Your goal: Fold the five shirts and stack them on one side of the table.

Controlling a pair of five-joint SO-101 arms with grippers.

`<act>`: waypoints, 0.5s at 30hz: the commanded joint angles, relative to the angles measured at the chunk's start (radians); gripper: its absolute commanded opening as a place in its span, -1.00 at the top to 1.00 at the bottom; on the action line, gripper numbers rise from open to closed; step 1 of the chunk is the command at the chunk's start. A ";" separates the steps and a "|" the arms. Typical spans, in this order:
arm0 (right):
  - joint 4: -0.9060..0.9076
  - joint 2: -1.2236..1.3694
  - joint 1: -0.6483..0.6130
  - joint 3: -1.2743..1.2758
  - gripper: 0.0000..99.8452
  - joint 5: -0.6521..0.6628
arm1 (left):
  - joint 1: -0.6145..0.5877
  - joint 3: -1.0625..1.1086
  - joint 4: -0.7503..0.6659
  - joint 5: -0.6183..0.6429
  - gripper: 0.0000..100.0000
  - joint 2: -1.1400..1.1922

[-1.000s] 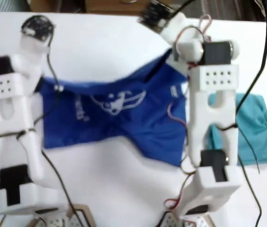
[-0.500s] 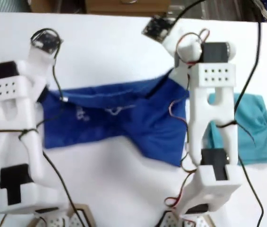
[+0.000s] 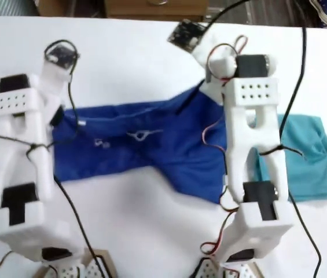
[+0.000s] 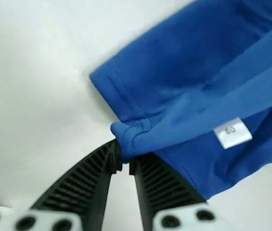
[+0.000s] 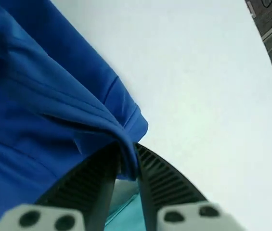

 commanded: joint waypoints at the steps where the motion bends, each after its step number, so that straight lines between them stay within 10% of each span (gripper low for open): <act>1: 0.054 -0.015 -0.008 -0.005 0.96 -0.006 | -0.034 -0.031 -0.003 -0.009 0.95 0.015; 15: 0.189 -0.015 -0.007 0.058 0.96 -0.006 | -0.035 -0.024 0.172 -0.107 0.95 0.023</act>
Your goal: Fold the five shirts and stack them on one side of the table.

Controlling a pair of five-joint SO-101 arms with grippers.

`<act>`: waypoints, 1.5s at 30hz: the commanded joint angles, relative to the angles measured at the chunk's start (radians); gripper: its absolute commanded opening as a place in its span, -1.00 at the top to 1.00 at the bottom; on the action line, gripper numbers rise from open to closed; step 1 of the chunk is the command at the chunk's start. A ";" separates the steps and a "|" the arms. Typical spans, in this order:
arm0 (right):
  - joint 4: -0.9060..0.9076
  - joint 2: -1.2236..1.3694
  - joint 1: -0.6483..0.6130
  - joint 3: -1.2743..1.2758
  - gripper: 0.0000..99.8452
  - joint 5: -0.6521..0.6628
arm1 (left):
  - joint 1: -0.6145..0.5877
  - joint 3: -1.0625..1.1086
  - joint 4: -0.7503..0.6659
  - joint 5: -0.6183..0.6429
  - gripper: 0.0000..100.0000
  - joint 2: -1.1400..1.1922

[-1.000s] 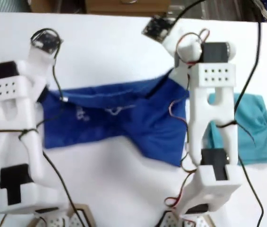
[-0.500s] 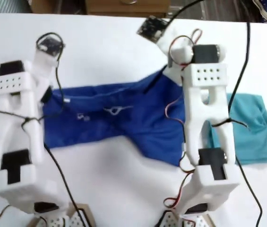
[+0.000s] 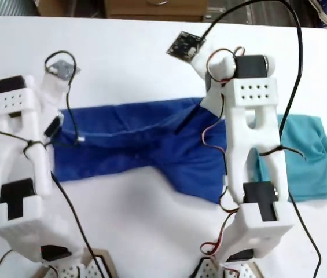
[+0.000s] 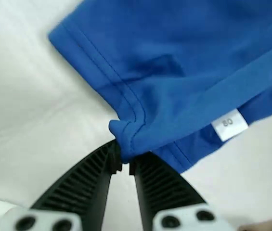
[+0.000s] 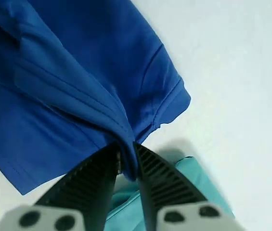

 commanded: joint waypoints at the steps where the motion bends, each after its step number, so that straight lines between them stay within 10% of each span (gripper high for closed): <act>1: 0.010 -0.015 -0.007 0.058 0.96 -0.006 | -0.006 -0.024 0.020 -0.017 0.95 -0.008; 45: -0.154 -0.196 0.021 0.623 0.95 -0.002 | -0.028 0.196 0.120 -0.203 0.93 -0.009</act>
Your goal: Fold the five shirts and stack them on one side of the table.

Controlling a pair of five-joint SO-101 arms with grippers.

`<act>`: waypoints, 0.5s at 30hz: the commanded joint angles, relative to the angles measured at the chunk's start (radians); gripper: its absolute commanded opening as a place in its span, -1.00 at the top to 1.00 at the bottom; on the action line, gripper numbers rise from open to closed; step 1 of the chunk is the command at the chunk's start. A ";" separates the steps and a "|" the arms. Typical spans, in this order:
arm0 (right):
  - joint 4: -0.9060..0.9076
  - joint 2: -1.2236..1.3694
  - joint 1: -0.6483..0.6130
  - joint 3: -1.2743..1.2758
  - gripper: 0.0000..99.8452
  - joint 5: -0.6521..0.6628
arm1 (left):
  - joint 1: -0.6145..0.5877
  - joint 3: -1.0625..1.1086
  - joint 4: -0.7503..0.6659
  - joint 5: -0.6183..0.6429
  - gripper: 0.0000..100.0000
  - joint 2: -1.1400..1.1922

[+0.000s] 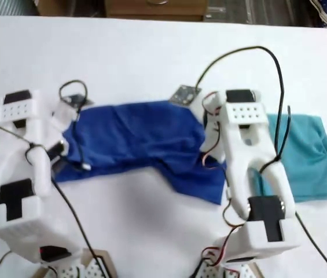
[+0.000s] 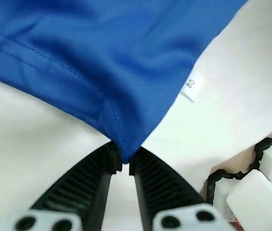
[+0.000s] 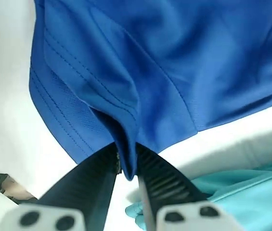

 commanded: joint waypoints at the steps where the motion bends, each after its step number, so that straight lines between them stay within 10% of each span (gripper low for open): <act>1: -0.004 -0.056 0.007 -0.002 0.95 -0.003 | -0.015 -0.007 0.009 -0.009 0.90 -0.011; 15: 0.019 -0.458 -0.042 -0.008 0.73 0.000 | -0.037 -0.348 0.163 0.000 0.57 -0.015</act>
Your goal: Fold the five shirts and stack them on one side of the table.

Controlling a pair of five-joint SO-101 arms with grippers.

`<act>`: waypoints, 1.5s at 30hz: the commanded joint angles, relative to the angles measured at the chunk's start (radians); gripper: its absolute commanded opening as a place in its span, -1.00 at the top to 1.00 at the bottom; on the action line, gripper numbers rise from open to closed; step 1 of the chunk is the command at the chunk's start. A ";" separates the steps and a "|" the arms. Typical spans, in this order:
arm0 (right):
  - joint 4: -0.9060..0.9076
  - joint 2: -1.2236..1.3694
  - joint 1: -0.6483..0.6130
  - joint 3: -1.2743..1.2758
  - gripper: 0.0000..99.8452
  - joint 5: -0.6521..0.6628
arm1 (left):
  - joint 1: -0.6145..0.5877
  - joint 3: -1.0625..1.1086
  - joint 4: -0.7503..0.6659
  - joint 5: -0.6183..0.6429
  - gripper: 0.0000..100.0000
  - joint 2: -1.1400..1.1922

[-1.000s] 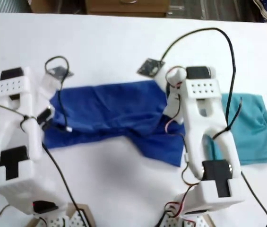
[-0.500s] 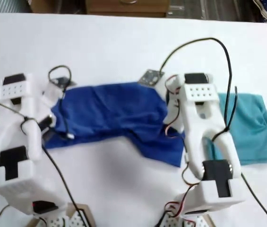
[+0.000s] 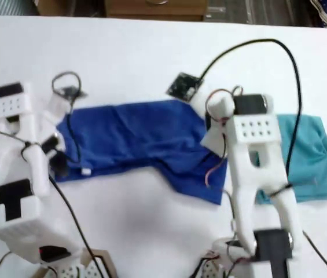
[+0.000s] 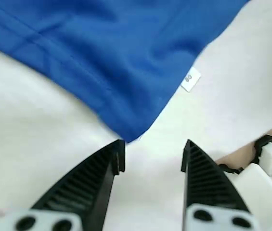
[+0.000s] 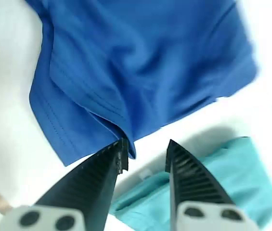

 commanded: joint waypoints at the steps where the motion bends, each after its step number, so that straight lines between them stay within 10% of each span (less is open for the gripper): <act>1: 0.002 -0.168 -0.007 -0.008 0.73 -0.002 | -0.032 -0.199 0.043 0.002 0.57 -0.015; 22: -0.786 0.143 -0.005 0.327 0.73 -0.008 | 0.229 -0.001 -0.348 0.331 0.57 0.100; 45: -0.825 0.621 0.165 0.020 0.73 -0.103 | 0.115 -0.263 -0.287 0.373 0.58 0.450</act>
